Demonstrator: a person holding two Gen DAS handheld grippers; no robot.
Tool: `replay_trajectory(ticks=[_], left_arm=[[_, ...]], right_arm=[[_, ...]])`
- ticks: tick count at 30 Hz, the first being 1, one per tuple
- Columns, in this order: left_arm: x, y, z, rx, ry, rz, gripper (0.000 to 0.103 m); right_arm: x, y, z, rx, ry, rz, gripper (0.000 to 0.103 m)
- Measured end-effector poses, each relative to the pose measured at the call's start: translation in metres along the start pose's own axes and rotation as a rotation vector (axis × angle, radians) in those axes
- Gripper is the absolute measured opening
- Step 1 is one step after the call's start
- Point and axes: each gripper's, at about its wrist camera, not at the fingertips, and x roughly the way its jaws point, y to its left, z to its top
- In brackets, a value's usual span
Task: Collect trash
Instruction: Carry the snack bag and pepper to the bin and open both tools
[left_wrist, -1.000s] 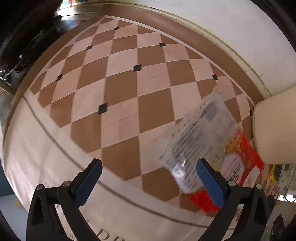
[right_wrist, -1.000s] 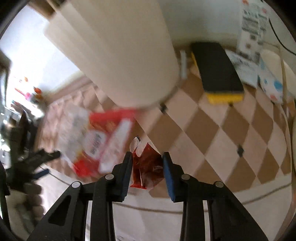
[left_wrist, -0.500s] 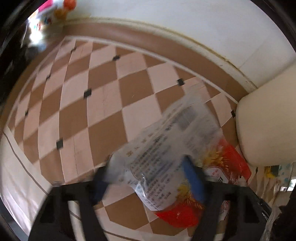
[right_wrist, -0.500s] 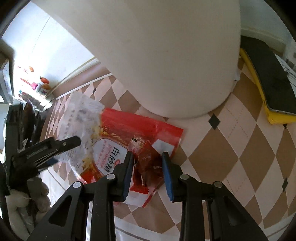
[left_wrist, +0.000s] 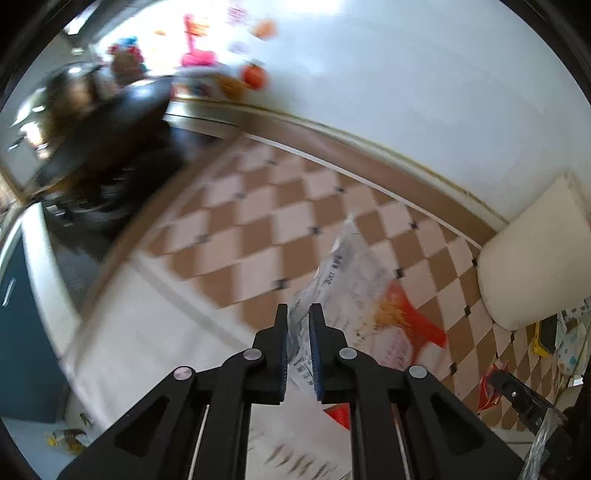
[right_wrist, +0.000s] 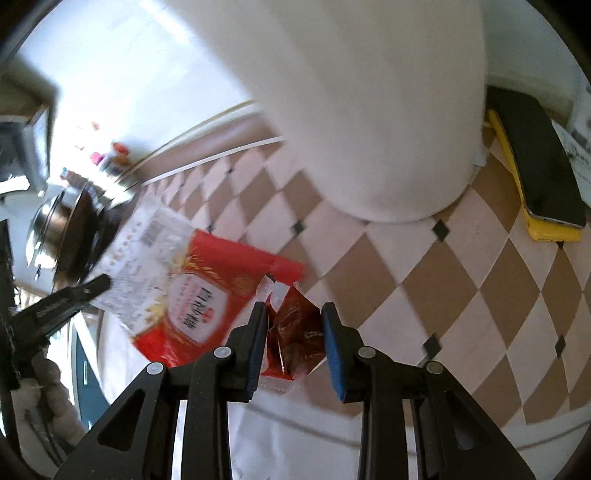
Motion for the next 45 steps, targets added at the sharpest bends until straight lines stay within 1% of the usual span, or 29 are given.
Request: replay_trajectory(ticks=[1,3,4,6,8,9,12,15,16,18,19,21,22,23,24,27,29,31,32,34,36,37,38,39,41,43,45], left_arm=[[-0.009,0.018,-0.005,-0.015,-0.01,0.006,0.007],[-0.043,0.049,-0.015,-0.063,-0.037,0.03,0.006],[-0.047,0.073,-0.013,-0.082,-0.05,0.039,0.005],[-0.084,0.108,-0.029,-0.132,-0.088,0.072,0.004],[-0.105,0.144,-0.04,-0.176,-0.123,0.111,0.004],[-0.116,0.157,-0.048,-0.19,-0.137,0.127,0.004],[-0.153,0.208,-0.085,-0.255,-0.171,0.182,0.004],[-0.181,0.26,-0.126,-0.325,-0.185,0.235,0.004],[-0.184,0.271,-0.138,-0.346,-0.188,0.246,0.004],[-0.202,0.309,-0.172,-0.395,-0.19,0.285,0.004],[-0.205,0.321,-0.184,-0.413,-0.187,0.298,0.004],[-0.21,0.355,-0.218,-0.469,-0.166,0.321,0.004],[-0.21,0.365,-0.231,-0.485,-0.157,0.332,0.004],[-0.208,0.381,-0.249,-0.509,-0.141,0.347,0.004],[-0.204,0.396,-0.264,-0.529,-0.122,0.349,0.004],[-0.182,0.43,-0.303,-0.572,-0.069,0.372,0.004],[-0.157,0.453,-0.33,-0.606,-0.019,0.381,0.004],[-0.124,0.475,-0.358,-0.645,0.033,0.371,0.004],[-0.108,0.483,-0.369,-0.655,0.054,0.379,0.004],[-0.065,0.5,-0.394,-0.675,0.1,0.382,0.004],[-0.02,0.513,-0.416,-0.695,0.138,0.392,0.004],[0.003,0.519,-0.426,-0.704,0.156,0.396,0.004],[0.032,0.527,-0.439,-0.717,0.177,0.397,0.004],[0.052,0.533,-0.45,-0.73,0.19,0.39,0.004],[0.11,0.546,-0.474,-0.75,0.227,0.386,0.004],[0.161,0.554,-0.496,-0.763,0.262,0.374,0.004],[0.205,0.562,-0.516,-0.779,0.29,0.357,0.004]], right_arm=[[-0.004,0.009,-0.005,-0.019,0.006,0.003,0.031],[-0.008,0.028,-0.015,-0.041,0.024,0.014,0.031],[-0.009,0.038,-0.02,-0.052,0.029,0.023,0.031],[-0.013,0.063,-0.033,-0.087,0.036,0.047,0.031],[-0.016,0.095,-0.052,-0.133,0.053,0.084,0.031],[-0.015,0.11,-0.06,-0.154,0.059,0.095,0.031],[-0.014,0.162,-0.091,-0.24,0.086,0.138,0.03],[-0.017,0.219,-0.129,-0.332,0.106,0.178,0.03],[-0.018,0.236,-0.143,-0.358,0.112,0.19,0.03],[-0.02,0.267,-0.172,-0.405,0.131,0.213,0.03],[-0.02,0.281,-0.185,-0.425,0.141,0.222,0.03],[-0.017,0.31,-0.216,-0.474,0.167,0.235,0.03],[-0.015,0.322,-0.235,-0.494,0.183,0.239,0.03],[-0.011,0.335,-0.255,-0.515,0.202,0.243,0.03],[-0.01,0.34,-0.268,-0.53,0.213,0.245,0.03],[0.012,0.37,-0.327,-0.594,0.26,0.237,0.03],[0.034,0.379,-0.359,-0.627,0.292,0.221,0.03],[0.061,0.387,-0.391,-0.661,0.334,0.197,0.03],[0.079,0.39,-0.409,-0.681,0.361,0.178,0.03],[0.113,0.391,-0.437,-0.718,0.404,0.149,0.03],[0.156,0.391,-0.469,-0.756,0.449,0.117,0.03],[0.175,0.39,-0.478,-0.765,0.466,0.107,0.03],[0.202,0.388,-0.494,-0.778,0.49,0.094,0.03],[0.22,0.386,-0.503,-0.788,0.501,0.085,0.03],[0.272,0.379,-0.531,-0.812,0.534,0.064,0.03],[0.316,0.371,-0.553,-0.83,0.554,0.05,0.03],[0.365,0.36,-0.574,-0.851,0.576,0.036,0.03]])
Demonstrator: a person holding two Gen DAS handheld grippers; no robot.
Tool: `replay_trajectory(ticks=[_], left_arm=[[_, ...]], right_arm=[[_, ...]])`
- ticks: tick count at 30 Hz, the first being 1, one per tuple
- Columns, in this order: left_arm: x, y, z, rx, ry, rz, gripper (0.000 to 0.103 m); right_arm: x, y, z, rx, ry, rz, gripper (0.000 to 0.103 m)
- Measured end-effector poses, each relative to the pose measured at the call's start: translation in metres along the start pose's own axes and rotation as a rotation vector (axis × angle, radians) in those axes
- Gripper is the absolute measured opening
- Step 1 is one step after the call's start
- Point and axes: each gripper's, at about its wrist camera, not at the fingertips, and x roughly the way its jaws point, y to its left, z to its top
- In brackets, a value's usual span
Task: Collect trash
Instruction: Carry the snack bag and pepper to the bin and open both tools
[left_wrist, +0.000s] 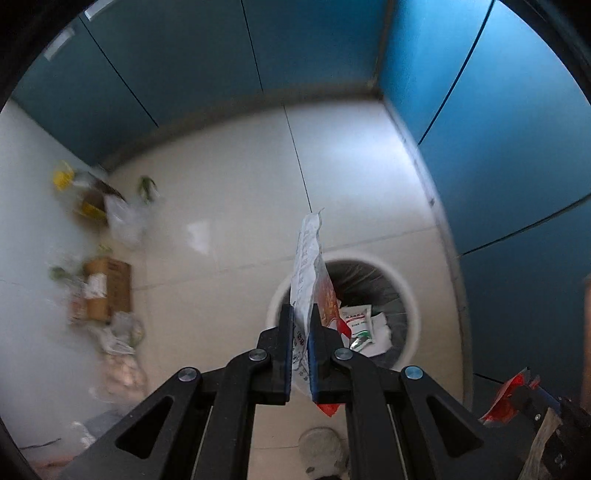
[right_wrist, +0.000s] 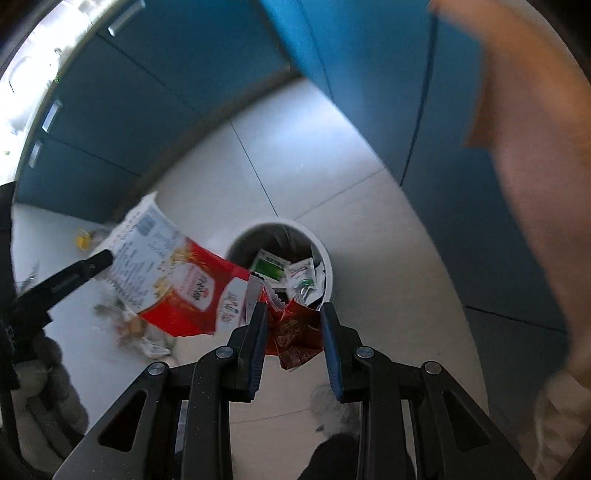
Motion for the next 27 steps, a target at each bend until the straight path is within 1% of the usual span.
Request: replay_trajectory(ticks=[1,5,7,9,11,12,14,16,17,18,19,20,22,24,26,27], left_arm=[[0.032,0.0,-0.002,-0.019,0.025,-0.018,0.004],[0.112,0.012,-0.011,-0.123,0.123,-0.1,0.005],[0.131,0.015,-0.015,-0.143,0.152,-0.109,0.006],[0.142,0.017,-0.019,-0.145,0.17,-0.111,0.01],[0.14,0.022,-0.024,-0.134,0.178,-0.098,0.013],[0.138,0.023,-0.024,-0.127,0.177,-0.106,0.014],[0.132,0.024,-0.027,-0.118,0.167,-0.1,0.017],[0.123,0.024,-0.028,-0.101,0.141,-0.077,0.028],[0.118,0.023,-0.028,-0.091,0.128,-0.061,0.053],[0.115,0.024,-0.028,-0.087,0.113,-0.046,0.087],[0.112,0.027,-0.029,-0.088,0.097,-0.033,0.097],[0.106,0.03,-0.031,-0.089,0.08,-0.02,0.101],[0.099,0.034,-0.035,-0.093,0.078,-0.011,0.101],[0.087,0.039,-0.04,-0.092,0.064,0.022,0.101],[0.076,0.042,-0.044,-0.093,0.05,0.043,0.101],[0.068,0.044,-0.046,-0.097,0.038,0.053,0.101]], right_arm=[[0.025,-0.004,0.004,-0.005,0.014,-0.002,0.03],[0.113,-0.014,0.006,-0.037,0.062,-0.005,0.03],[0.151,-0.019,0.005,-0.045,0.09,-0.003,0.03],[0.177,-0.019,0.004,-0.053,0.117,0.001,0.03],[0.205,-0.021,0.001,-0.065,0.144,-0.007,0.03],[0.216,-0.02,0.002,-0.069,0.156,-0.002,0.03],[0.228,-0.018,0.002,-0.079,0.167,-0.012,0.03],[0.24,-0.014,0.006,-0.083,0.184,0.0,0.03],[0.242,-0.008,0.008,-0.088,0.187,-0.005,0.03],[0.245,-0.005,0.009,-0.096,0.189,-0.005,0.031],[0.247,-0.001,0.011,-0.102,0.198,-0.004,0.035],[0.243,-0.002,0.011,-0.106,0.202,-0.008,0.039],[0.24,0.003,0.011,-0.119,0.202,-0.015,0.056],[0.234,0.01,0.01,-0.131,0.197,-0.017,0.057],[0.222,0.015,0.008,-0.163,0.184,-0.046,0.067],[0.216,0.02,0.006,-0.172,0.179,-0.058,0.079]])
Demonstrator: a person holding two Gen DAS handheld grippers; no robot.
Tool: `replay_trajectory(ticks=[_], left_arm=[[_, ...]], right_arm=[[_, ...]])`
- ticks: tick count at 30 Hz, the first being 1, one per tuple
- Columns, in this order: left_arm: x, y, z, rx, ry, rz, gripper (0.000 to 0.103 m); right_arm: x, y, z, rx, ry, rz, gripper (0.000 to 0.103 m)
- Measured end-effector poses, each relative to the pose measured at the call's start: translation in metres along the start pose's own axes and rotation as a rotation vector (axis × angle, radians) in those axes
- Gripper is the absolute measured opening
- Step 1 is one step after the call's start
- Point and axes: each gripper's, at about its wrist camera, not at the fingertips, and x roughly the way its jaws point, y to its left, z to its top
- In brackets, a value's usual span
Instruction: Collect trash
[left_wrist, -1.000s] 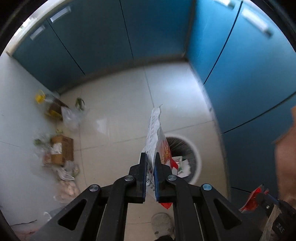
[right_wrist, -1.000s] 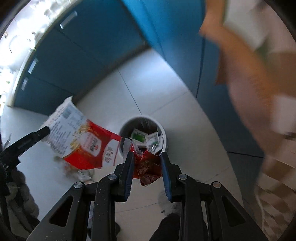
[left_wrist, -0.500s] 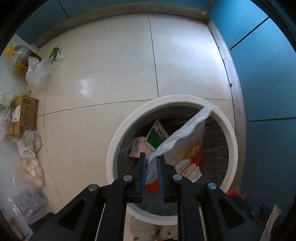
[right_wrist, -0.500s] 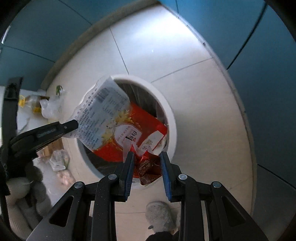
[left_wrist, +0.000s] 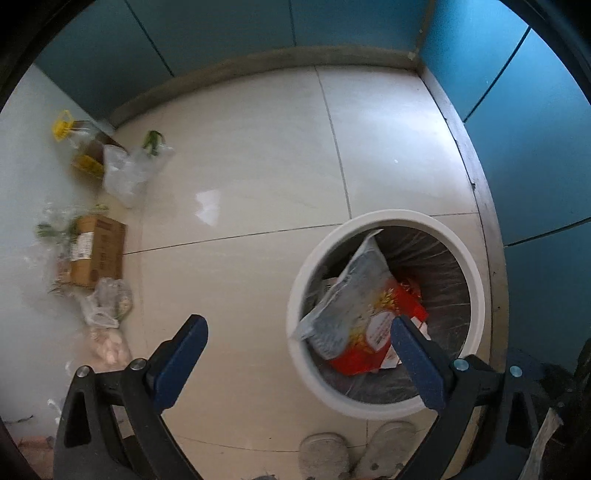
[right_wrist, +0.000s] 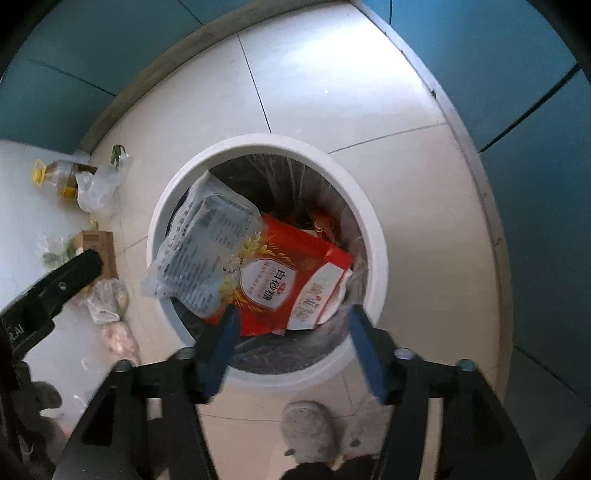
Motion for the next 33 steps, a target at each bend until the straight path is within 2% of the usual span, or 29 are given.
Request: replay_trajectory(ticks=[1,3,7,11,15,22,26,33], left_arm=[[-0.007,0.0,-0.003,-0.002,-0.009,0.002,0.101],[-0.026,0.004,-0.007,-0.01,-0.019,0.011,0.101],[-0.07,0.008,-0.013,-0.028,-0.021,0.004,0.101],[-0.129,0.011,-0.019,-0.038,-0.038,-0.004,0.101],[-0.195,0.015,-0.025,-0.046,-0.063,-0.009,0.101],[-0.317,0.017,-0.046,-0.033,-0.113,-0.043,0.101],[-0.392,0.017,-0.063,-0.013,-0.155,-0.071,0.101],[-0.515,0.026,-0.094,0.002,-0.24,-0.17,0.101]], right_arm=[[-0.008,0.002,-0.003,-0.01,-0.008,-0.023,0.092],[-0.028,0.005,-0.008,-0.024,-0.026,-0.066,0.103],[-0.077,0.009,-0.017,-0.056,-0.061,-0.117,0.103],[-0.135,0.02,-0.029,-0.106,-0.109,-0.159,0.103],[-0.211,0.032,-0.046,-0.154,-0.16,-0.183,0.103],[-0.354,0.042,-0.078,-0.168,-0.234,-0.172,0.103],[-0.444,0.053,-0.107,-0.184,-0.277,-0.156,0.103],[-0.591,0.065,-0.167,-0.171,-0.359,-0.09,0.103]])
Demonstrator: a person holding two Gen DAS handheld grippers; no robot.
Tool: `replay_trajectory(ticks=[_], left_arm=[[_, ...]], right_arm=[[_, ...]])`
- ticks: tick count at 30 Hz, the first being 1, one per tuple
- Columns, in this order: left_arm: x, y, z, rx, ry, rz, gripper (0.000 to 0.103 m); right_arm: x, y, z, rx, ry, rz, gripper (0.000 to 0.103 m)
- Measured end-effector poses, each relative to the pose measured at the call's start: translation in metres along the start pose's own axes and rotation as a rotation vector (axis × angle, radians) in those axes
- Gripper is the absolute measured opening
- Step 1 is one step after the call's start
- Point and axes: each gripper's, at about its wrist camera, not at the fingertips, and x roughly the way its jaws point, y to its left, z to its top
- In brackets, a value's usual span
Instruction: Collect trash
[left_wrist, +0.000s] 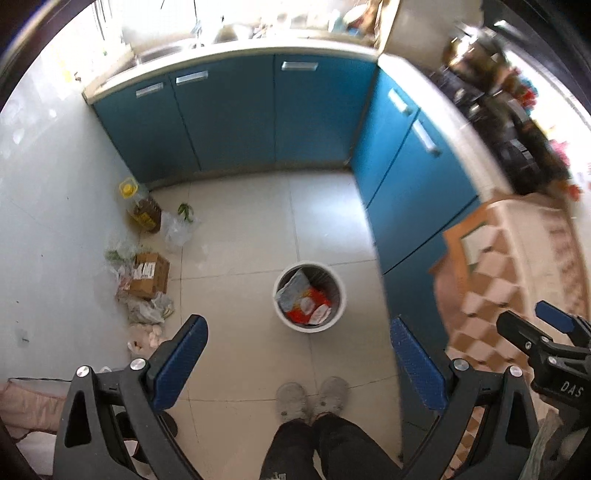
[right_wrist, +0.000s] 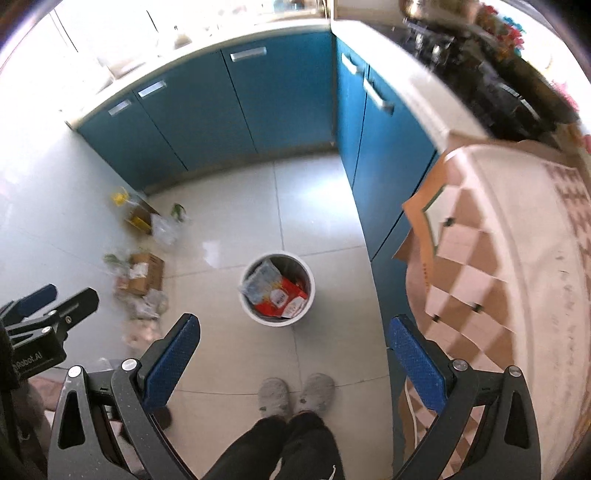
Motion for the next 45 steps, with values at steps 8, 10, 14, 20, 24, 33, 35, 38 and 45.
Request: replay_trajectory(ticks=[8,10,14,20,24,33,35,38,45], left_arm=[[-0.109,-0.01,-0.016,-0.016,-0.106,-0.088,0.101],[-0.131,-0.014,-0.025,-0.035,-0.123,-0.111,0.101],[-0.162,-0.025,-0.044,-0.07,-0.139,-0.151,0.101],[-0.185,-0.034,-0.073,-0.102,-0.132,-0.222,0.101],[-0.199,-0.034,-0.086,-0.135,-0.139,-0.268,0.103],[-0.214,-0.023,-0.095,-0.137,-0.156,-0.305,0.103],[-0.216,-0.023,-0.097,-0.124,-0.157,-0.314,0.103],[-0.216,-0.022,-0.1,-0.127,-0.154,-0.332,0.103],[-0.216,-0.019,-0.101,-0.131,-0.153,-0.349,0.103]], right_arm=[[-0.138,-0.005,-0.024,0.004,-0.078,0.137,0.103],[-0.165,-0.01,-0.031,-0.007,-0.098,0.177,0.103],[-0.205,-0.02,-0.045,-0.04,-0.116,0.253,0.103],[-0.236,-0.032,-0.069,-0.093,-0.094,0.337,0.103],[-0.245,-0.034,-0.085,-0.112,-0.07,0.381,0.103],[-0.258,-0.032,-0.098,-0.12,-0.056,0.445,0.103],[-0.261,-0.03,-0.099,-0.117,-0.058,0.454,0.103],[-0.264,-0.026,-0.1,-0.126,-0.063,0.462,0.103],[-0.263,-0.018,-0.103,-0.131,-0.049,0.484,0.103]])
